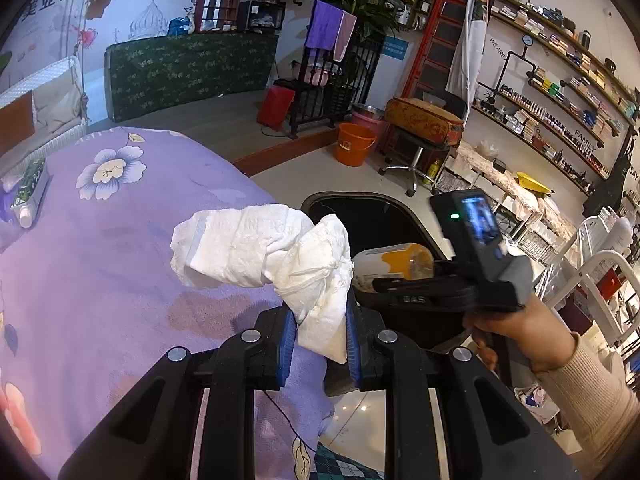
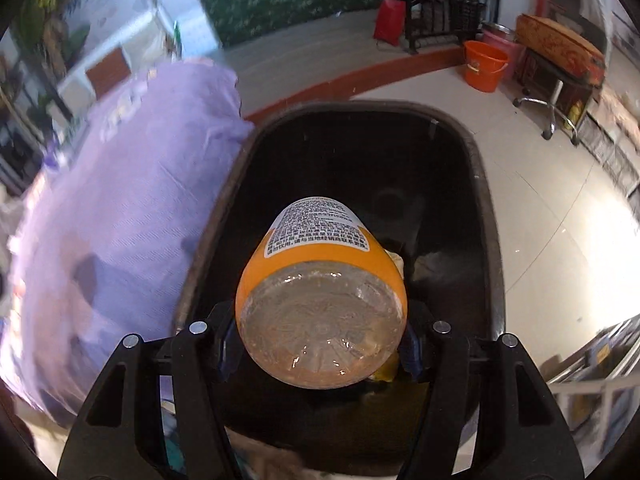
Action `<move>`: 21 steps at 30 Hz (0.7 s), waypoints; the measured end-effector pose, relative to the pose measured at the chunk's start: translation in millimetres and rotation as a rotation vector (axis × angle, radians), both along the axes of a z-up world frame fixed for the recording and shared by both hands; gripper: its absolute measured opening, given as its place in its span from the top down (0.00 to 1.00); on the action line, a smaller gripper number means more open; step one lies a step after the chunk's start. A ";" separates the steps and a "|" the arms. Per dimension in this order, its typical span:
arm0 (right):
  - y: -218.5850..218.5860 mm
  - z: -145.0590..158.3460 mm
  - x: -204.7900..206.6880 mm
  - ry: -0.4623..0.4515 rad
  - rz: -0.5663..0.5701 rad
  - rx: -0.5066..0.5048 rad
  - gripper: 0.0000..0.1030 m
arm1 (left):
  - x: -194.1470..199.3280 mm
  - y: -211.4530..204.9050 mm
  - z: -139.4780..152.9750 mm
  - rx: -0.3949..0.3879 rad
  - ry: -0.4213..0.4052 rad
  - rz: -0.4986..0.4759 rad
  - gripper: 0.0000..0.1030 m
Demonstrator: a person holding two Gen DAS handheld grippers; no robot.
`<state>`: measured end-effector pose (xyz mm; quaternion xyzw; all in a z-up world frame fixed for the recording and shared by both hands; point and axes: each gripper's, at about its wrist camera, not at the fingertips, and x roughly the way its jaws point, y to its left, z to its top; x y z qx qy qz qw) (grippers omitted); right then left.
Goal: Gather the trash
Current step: 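Carry the bottle with the right gripper toward the bin while the left gripper carries the tissues, then open the right gripper to drop the bottle while the left gripper releases the tissues into the bin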
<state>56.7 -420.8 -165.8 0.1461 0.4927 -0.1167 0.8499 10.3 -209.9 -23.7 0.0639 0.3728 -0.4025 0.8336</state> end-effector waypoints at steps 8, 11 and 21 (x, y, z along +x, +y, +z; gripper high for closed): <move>-5.1 -42.4 47.4 0.172 0.074 -0.047 0.40 | 1.8 -0.9 0.5 -0.001 -0.002 -0.002 0.80; -12.1 -53.8 55.8 0.200 0.061 -0.032 0.40 | 0.7 -2.1 -1.1 -0.002 0.002 -0.004 0.80; -13.6 -25.3 33.4 0.095 -0.002 -0.012 0.38 | 0.0 -18.1 -5.4 0.004 0.021 -0.048 0.80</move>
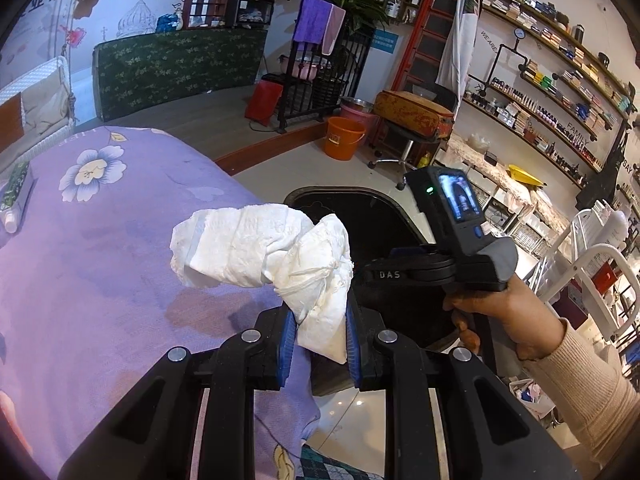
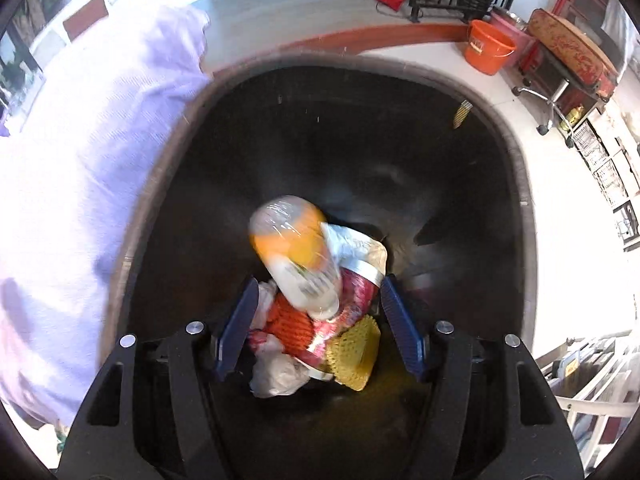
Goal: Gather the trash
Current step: 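Open the right gripper to drop the bottle while the left gripper releases the tissues into the bin, then move both tools back over the table toward the carton and wipes pack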
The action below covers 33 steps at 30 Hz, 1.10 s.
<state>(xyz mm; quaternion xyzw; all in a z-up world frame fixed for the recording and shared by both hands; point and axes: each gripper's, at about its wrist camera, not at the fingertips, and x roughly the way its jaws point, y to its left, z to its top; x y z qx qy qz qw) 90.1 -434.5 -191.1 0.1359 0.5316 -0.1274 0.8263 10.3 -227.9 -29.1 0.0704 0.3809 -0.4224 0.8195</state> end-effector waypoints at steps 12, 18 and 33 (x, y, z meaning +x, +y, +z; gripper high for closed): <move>-12.0 47.7 -61.0 -0.241 -0.169 0.032 0.27 | -6.9 -48.6 -18.0 0.043 0.034 -0.090 0.80; -21.9 67.3 -88.8 -0.362 -0.241 0.017 0.27 | -8.7 -65.6 -23.2 0.069 0.039 -0.117 0.79; -16.8 95.9 -119.1 -0.468 -0.310 -0.096 0.15 | -17.2 -87.0 -40.5 0.142 0.033 -0.177 0.79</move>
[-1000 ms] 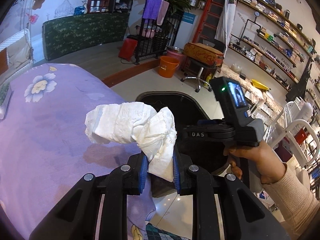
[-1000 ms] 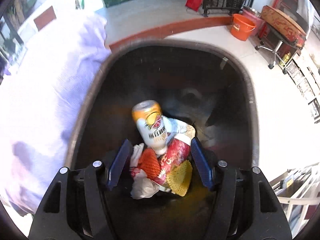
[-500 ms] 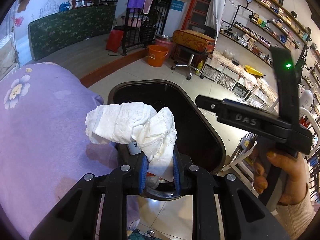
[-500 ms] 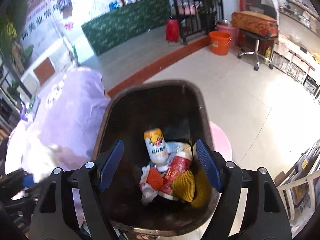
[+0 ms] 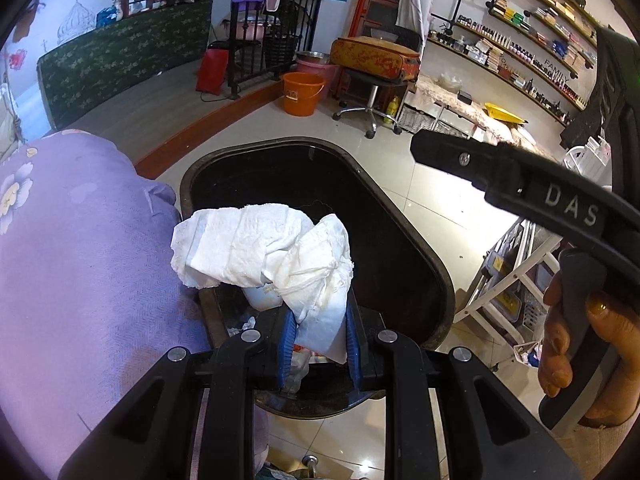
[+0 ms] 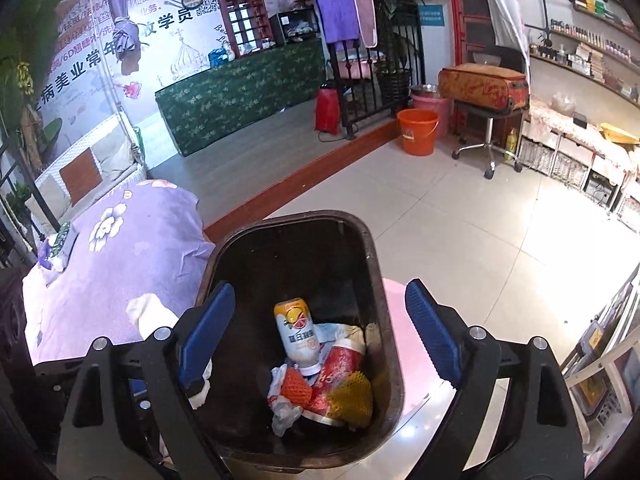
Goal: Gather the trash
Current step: 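Move both tools back over the table toward the carton and wipes pack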
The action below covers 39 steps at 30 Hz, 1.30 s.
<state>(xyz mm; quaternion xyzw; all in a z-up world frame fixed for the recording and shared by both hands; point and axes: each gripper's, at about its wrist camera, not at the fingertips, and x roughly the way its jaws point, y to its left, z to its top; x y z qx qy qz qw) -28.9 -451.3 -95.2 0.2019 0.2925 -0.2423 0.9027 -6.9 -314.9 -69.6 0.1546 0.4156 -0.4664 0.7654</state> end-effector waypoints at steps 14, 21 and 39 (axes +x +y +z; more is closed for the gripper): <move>-14.7 -2.4 -10.8 -0.006 -0.053 0.016 0.10 | -3.2 -5.2 4.9 -0.040 -0.031 -0.029 0.13; -11.4 -5.2 -7.6 -0.001 -0.045 0.025 0.10 | -5.8 6.1 7.3 -0.067 -0.022 -0.013 0.07; 6.4 -1.0 3.4 -0.023 -0.001 0.026 0.10 | 9.1 43.0 26.3 -0.115 -0.070 0.088 0.07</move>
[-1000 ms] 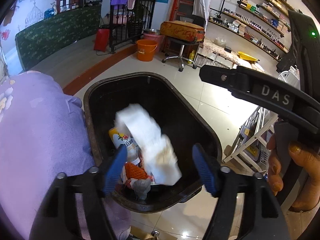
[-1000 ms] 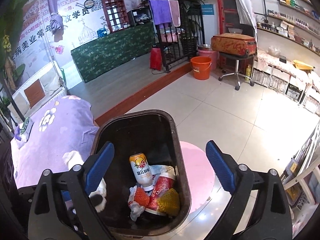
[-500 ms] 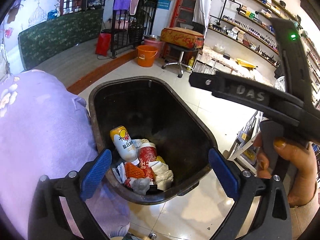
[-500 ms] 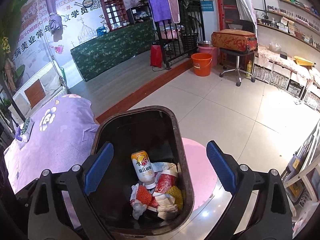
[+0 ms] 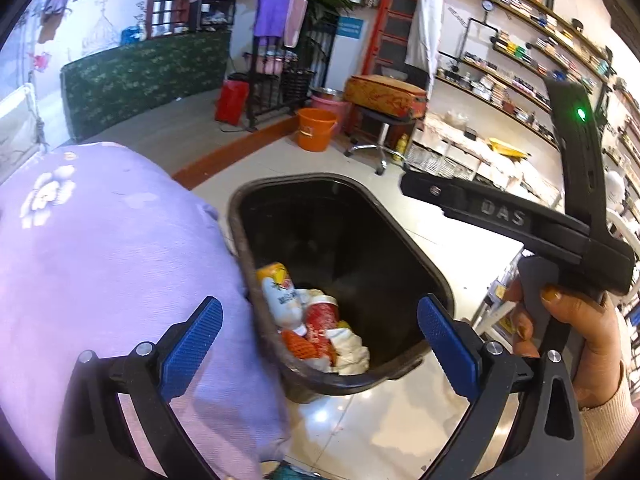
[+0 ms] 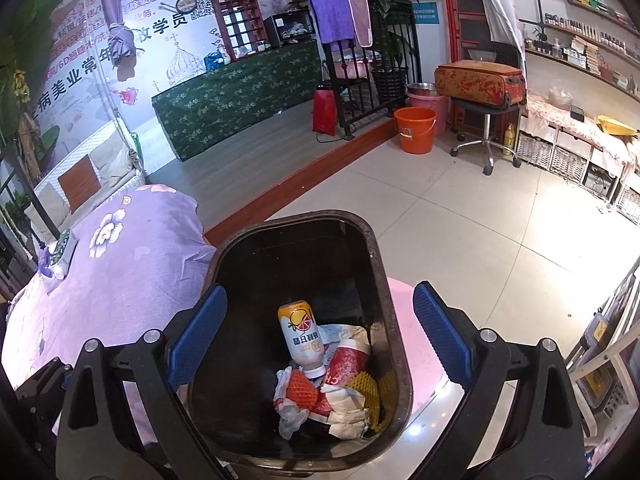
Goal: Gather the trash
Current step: 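Move both tools back over the table toward the carton and wipes pack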
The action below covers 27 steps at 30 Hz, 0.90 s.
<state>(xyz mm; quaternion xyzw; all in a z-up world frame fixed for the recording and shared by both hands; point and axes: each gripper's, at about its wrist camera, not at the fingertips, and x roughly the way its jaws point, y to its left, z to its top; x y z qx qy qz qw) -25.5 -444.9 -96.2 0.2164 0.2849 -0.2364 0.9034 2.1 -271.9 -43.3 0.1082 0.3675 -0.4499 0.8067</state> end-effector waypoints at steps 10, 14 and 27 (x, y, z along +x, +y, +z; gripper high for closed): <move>42.3 14.4 17.1 -0.071 0.110 -0.020 0.08 | 24.2 59.9 11.1 -0.023 -0.045 0.181 0.07; 66.9 17.8 33.4 -0.098 0.165 -0.024 0.08 | 31.7 96.2 15.2 -0.016 -0.064 0.269 0.07; 148.1 23.4 112.4 -0.063 0.458 0.008 0.07 | 63.7 217.2 20.0 0.057 -0.088 0.545 0.07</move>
